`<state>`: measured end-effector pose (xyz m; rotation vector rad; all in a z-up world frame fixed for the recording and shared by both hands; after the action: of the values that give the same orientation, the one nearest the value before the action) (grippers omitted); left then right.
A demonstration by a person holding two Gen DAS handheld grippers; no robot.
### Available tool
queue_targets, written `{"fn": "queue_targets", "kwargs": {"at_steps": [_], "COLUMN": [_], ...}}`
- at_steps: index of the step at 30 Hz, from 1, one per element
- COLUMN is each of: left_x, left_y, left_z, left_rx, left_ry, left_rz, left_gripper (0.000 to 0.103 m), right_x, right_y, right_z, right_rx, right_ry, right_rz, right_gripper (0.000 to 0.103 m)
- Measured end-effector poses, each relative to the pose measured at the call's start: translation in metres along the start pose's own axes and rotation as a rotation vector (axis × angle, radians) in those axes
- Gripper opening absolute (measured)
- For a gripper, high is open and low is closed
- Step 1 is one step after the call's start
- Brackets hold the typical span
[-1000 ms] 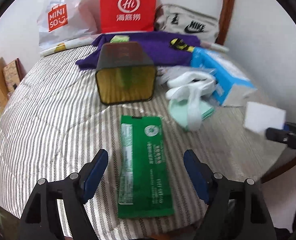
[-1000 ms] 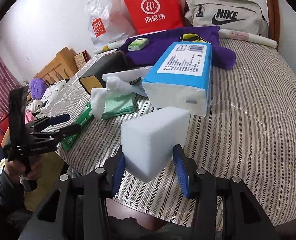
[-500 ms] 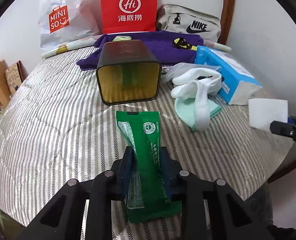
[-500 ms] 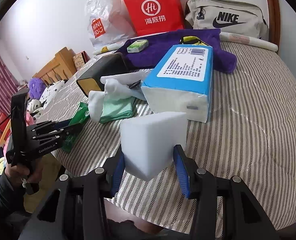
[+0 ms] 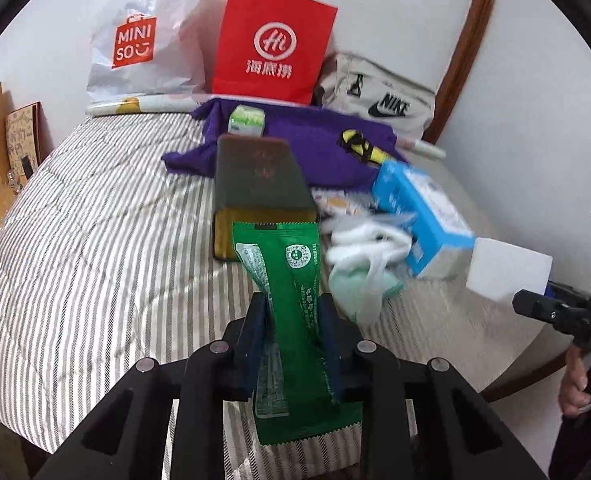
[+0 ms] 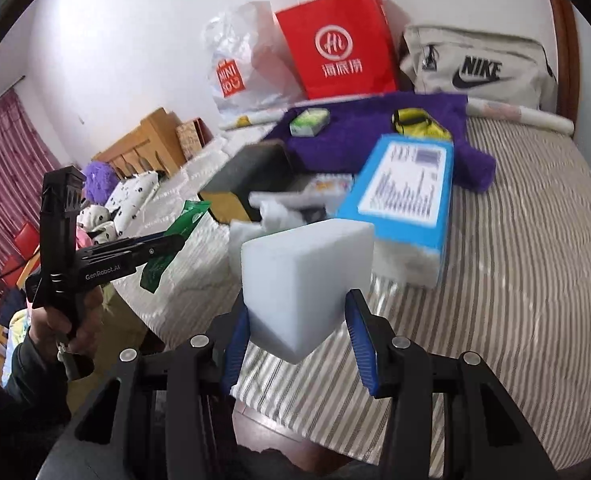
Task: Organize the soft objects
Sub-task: 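Lift the green packet and white sponge away from the pile with both tools, then lower the green packet and white sponge onto the purple towel with both tools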
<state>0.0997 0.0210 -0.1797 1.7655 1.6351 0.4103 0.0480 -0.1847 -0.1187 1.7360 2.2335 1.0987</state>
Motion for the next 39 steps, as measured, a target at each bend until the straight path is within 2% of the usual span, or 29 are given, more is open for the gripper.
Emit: {"fn": "queue_targets", "kwargs": {"at_steps": [5,11,15,21,31,39], "left_x": [0.005,0.011,0.014,0.015,0.024,0.032], "left_y": [0.023,0.056,0.08,0.117,0.174,0.188], "left_z": [-0.007,-0.002,0.01,0.034,0.086,0.129], "left_rx": [-0.016,-0.03,-0.018,-0.014,0.029,0.105], "left_ry": [0.014,0.081,0.065,0.062,0.036,0.039], "left_rz": [0.0,0.043,0.014,0.021,-0.027,-0.044], "left_gripper": [0.025,0.025,0.025,0.025,0.026,0.026], "right_x": [0.0,-0.011,-0.021,-0.046,-0.09,-0.123], "right_y": [0.03,0.074,0.104,0.145,0.181,0.194], "right_z": [-0.007,-0.003,0.01,0.038,0.075,0.104], "right_rx": [-0.031,-0.083,-0.101,-0.092,-0.062,0.001], "right_ry": [-0.013,-0.063,-0.103,-0.173,-0.223,-0.289], "right_rz": [-0.036,-0.069,-0.091,-0.076,-0.021,0.0], "right_gripper": [0.046,0.046,0.046,0.046,0.046,0.046]}}
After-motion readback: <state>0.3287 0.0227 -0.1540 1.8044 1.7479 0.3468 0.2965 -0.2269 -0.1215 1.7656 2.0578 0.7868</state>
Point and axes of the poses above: each gripper's, at about its wrist camera, not at the fingertips, and z roughly the way its jaws point, x to its left, y to its top, the point moved 6 cm from there along z, roughly the way its jaws point, and after that the axes turned 2 degrees about y, right-handed, at the moved point
